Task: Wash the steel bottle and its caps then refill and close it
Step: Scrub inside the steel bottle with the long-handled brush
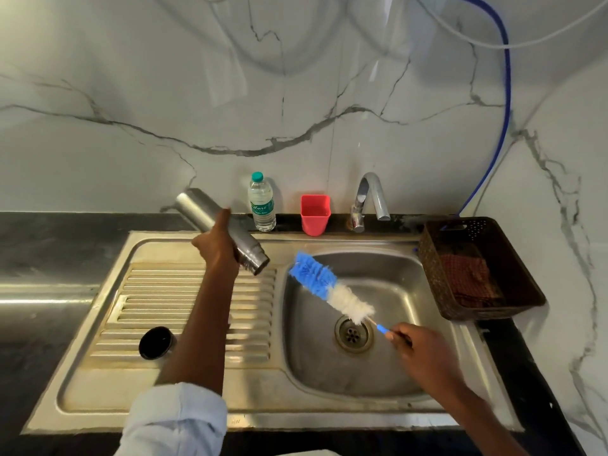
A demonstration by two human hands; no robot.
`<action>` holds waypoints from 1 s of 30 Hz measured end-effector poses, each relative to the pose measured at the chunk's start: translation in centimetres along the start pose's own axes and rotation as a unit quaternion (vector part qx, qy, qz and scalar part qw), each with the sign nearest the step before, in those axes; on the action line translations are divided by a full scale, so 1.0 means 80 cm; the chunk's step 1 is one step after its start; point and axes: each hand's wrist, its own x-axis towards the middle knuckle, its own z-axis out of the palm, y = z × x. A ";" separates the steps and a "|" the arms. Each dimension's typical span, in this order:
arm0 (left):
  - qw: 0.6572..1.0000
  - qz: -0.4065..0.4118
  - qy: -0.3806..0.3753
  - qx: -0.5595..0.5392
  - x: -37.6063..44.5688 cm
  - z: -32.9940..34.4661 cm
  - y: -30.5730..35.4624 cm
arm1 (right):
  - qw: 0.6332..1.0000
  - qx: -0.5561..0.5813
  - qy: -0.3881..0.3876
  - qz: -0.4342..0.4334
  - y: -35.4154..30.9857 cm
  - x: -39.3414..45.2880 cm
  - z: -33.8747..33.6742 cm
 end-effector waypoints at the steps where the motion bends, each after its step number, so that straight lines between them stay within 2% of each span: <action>1: 0.999 -0.001 -0.045 0.029 -0.008 -0.004 -0.006 | 0.999 0.040 -0.005 0.016 -0.001 0.001 0.006; 3: 0.989 -0.026 -0.125 0.071 -0.026 -0.012 -0.021 | 0.990 0.130 -0.027 0.039 -0.011 0.005 0.012; 6: 0.964 -0.103 -0.238 0.065 -0.062 -0.035 -0.041 | 0.963 0.260 -0.058 0.032 -0.042 0.010 0.010; 8: 0.950 -0.104 -0.283 0.086 -0.084 -0.052 -0.050 | 0.946 0.315 -0.069 0.021 -0.072 0.016 0.007; 12: 0.936 -0.066 -0.324 0.120 -0.115 -0.074 -0.069 | 0.922 0.378 -0.078 0.016 -0.128 0.031 0.010; 16: 0.918 -0.067 -0.359 0.152 -0.132 -0.089 -0.080 | 0.870 0.472 -0.103 0.095 -0.165 0.044 0.017; 20: 0.868 -0.050 -0.407 0.280 -0.159 -0.090 -0.080 | 0.809 0.555 -0.130 0.145 -0.181 0.055 0.011; 23: 0.857 -0.021 -0.409 0.313 -0.168 -0.089 -0.074 | 0.774 0.593 -0.138 0.173 -0.174 0.058 0.015; 25: 0.875 -0.048 -0.401 0.268 -0.164 -0.099 -0.069 | 0.755 0.614 -0.128 0.192 -0.171 0.059 0.021; 28: 0.889 -0.126 -0.435 0.070 -0.155 -0.128 -0.074 | 0.732 0.639 -0.108 0.211 -0.175 0.064 0.024; 30: 0.891 -0.137 -0.433 -0.001 -0.149 -0.146 -0.077 | 0.725 0.647 -0.104 0.210 -0.181 0.065 0.025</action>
